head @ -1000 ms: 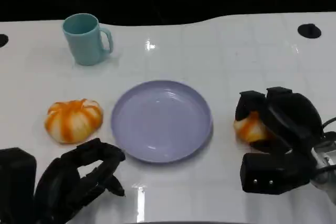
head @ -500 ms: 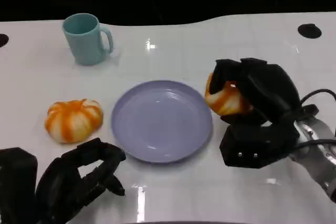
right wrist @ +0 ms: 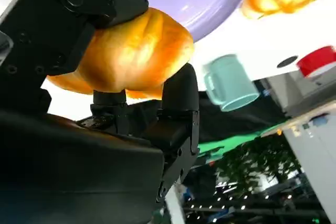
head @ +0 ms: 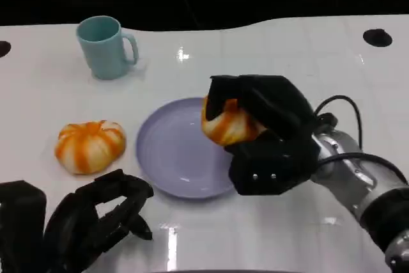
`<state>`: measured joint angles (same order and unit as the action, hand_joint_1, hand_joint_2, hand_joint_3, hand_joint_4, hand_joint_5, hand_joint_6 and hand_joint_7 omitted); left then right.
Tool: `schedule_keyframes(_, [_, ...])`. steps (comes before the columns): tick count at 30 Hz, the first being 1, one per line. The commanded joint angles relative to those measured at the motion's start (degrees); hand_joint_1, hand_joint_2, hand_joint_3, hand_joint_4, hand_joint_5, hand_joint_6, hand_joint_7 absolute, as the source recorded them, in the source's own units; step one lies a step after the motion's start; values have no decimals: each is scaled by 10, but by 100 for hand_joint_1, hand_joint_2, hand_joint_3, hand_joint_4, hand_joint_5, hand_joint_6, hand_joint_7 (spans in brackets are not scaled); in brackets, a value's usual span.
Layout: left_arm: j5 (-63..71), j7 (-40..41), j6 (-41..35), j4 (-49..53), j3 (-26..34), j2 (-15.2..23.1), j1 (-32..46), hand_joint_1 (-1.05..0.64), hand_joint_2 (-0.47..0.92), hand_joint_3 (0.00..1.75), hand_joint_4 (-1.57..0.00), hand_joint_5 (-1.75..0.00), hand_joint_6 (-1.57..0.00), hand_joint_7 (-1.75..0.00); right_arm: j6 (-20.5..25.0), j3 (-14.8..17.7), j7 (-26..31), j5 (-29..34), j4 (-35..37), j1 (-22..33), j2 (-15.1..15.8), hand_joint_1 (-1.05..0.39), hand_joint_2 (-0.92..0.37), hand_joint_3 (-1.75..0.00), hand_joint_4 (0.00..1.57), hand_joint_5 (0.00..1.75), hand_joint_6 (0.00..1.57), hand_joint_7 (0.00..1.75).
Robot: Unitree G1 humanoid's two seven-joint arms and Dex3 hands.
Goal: Grasp the bread from the table and place it into the plate.
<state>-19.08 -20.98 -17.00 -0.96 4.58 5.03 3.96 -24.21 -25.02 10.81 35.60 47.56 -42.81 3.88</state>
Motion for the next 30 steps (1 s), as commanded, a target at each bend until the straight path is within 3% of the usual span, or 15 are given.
schedule_keyframes(1, [3, 2, 6, -7, 1, 7, 6, -51, 92, 34, -67, -161, -71, -121, -14, -6, 8, -3, 49, -33, -18, -13, -33, -121, 92, 175, 69, 175])
schedule_keyframes(7, [3, 4, 5, -6, 1, 6, 6, -51, 92, 33, -68, -160, -72, -120, -8, -20, 4, 0, 92, -54, -46, -14, -37, -120, 91, 175, 66, 174])
schedule_keyframes(8, [3, 3, 5, -7, 1, 6, 6, -50, 92, 34, -67, -160, -72, -119, -8, -21, 2, -1, 97, -57, -48, -14, -38, -117, 91, 175, 69, 167])
schedule_keyframes(11, [4, 5, 5, -6, 0, 6, 5, -50, 92, 35, -67, -160, -71, -119, -6, -23, -4, -3, 113, -62, -54, -15, -41, -111, 91, 171, 84, 118])
schedule_keyframes(12, [4, 5, 4, -6, 0, 5, 5, -50, 92, 34, -67, -160, -71, -119, -4, -22, -6, -3, 116, -63, -55, -16, -47, -98, 86, 163, 90, 88])
schedule_keyframes(13, [4, 6, 4, -6, 0, 5, 4, -50, 92, 34, -67, -159, -71, -119, -2, -20, -11, -7, 118, -63, -57, -17, -52, -88, 84, 159, 95, 70])
schedule_keyframes(14, [4, 6, 3, -7, 1, 5, 4, -50, 92, 34, -67, -159, -71, -119, -1, -19, -21, -10, 117, -63, -56, -19, -59, -72, 79, 150, 96, 54])
schedule_keyframes(15, [4, 7, 1, -8, 1, 5, 4, -50, 92, 34, -67, -159, -71, -119, 2, -21, -31, -8, 114, -63, -52, -24, -70, -51, 62, 120, 87, 33])
schedule_keyframes(16, [4, 8, 0, -8, 1, 5, 4, -50, 92, 34, -67, -159, -71, -119, 3, -23, -38, -6, 111, -63, -50, -28, -79, -34, 57, 91, 81, 20])
schedule_keyframes(17, [3, 8, 0, -9, 1, 5, 5, -50, 92, 34, -67, -159, -71, -119, 7, -29, -50, 1, 105, -63, -45, -30, -85, -23, 56, 74, 79, 13])
schedule_keyframes(18, [3, 7, 1, -9, 0, 6, 5, -50, 92, 34, -67, -159, -71, -119, 10, -33, -59, 5, 100, -63, -41, -38, -89, -17, 38, 53, 63, 5])
schedule_keyframes(23, [9, 6, 8, -8, -2, 8, 6, -50, 92, 36, -66, -160, -71, -120, 30, -47, -106, 13, 59, -55, -24, -57, -92, -16, 9, 29, 38, 0])
schedule_keyframes(30, [12, 8, 8, -10, -5, 6, 7, -50, 92, 38, -65, -160, -70, -120, 44, -36, -154, -9, -30, -16, 1, -66, -92, -21, 6, 32, 33, 0])
